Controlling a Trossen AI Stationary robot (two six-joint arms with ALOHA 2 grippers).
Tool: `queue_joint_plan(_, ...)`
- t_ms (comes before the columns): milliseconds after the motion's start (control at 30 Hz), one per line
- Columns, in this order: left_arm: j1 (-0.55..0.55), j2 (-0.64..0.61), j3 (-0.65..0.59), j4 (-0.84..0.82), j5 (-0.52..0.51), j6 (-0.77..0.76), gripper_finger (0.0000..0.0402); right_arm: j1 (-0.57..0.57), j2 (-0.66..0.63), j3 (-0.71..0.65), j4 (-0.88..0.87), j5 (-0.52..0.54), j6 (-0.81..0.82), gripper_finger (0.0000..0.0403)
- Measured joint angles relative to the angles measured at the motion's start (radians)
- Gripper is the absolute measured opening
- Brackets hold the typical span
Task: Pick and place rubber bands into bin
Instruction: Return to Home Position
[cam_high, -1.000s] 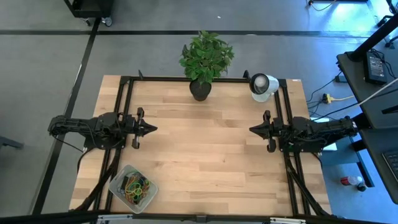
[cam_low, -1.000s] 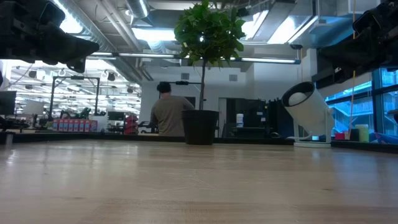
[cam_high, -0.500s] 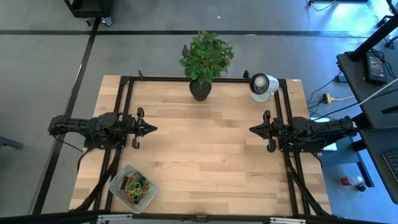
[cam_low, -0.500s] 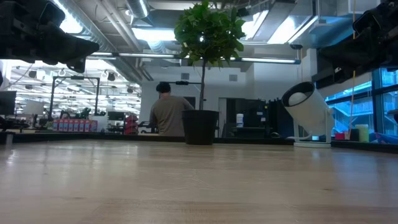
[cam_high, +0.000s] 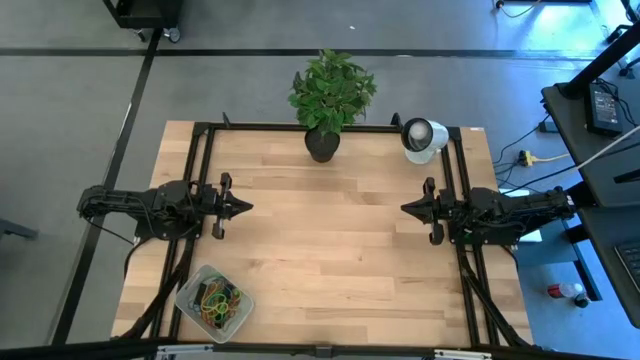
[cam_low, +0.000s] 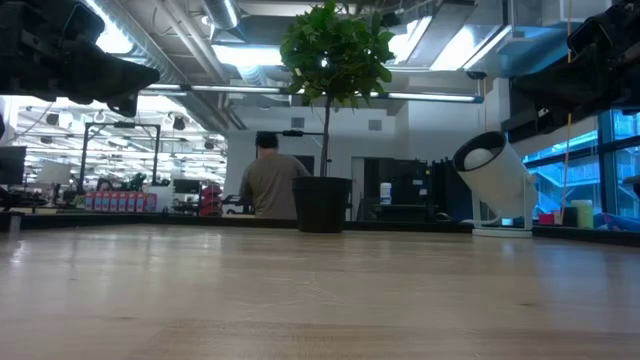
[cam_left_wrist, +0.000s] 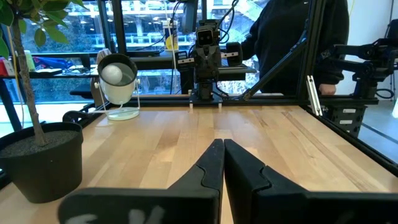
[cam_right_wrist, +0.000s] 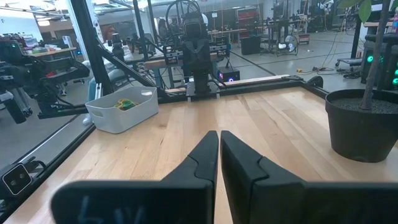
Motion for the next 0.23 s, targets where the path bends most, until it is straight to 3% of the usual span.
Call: queue_joint_plan(233, 0.000, 0.000, 0.000, 0.000, 0.000, 0.000, 0.0005, 0.000, 0.000, 0.000, 0.000, 0.000, 0.000, 0.0023)
